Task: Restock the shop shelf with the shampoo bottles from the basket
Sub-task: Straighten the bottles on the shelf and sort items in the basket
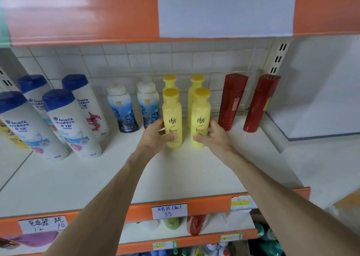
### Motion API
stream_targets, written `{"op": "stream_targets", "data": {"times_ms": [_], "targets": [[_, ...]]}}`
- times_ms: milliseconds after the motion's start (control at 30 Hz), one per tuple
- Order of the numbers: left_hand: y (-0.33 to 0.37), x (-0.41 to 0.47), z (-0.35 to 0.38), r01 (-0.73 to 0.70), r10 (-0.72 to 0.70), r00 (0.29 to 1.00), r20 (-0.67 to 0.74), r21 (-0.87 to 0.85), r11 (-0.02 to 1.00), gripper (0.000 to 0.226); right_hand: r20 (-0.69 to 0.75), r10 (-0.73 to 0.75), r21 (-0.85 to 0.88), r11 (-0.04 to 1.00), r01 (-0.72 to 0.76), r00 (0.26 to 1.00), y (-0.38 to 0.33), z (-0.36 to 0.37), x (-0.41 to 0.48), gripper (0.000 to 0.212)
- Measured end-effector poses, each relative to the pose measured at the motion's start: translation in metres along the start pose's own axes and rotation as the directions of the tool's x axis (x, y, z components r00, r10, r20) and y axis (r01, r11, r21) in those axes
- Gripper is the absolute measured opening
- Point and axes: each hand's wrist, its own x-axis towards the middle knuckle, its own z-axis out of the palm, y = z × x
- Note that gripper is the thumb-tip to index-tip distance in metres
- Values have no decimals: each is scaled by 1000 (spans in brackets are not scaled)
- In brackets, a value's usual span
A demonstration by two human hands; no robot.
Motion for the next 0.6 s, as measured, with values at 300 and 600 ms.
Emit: {"op": "stream_targets", "data": {"times_ms": [300,600], "targets": [[1,0,0,11,-11,1000,13,-6,1000,50,-7,-2,39,999,2,1000,3,2,4,51],[-7,3,2,-12,11,1000,-8,-69,998,50,-10,12,23,1000,-12,1000,2,4,8,56]]}}
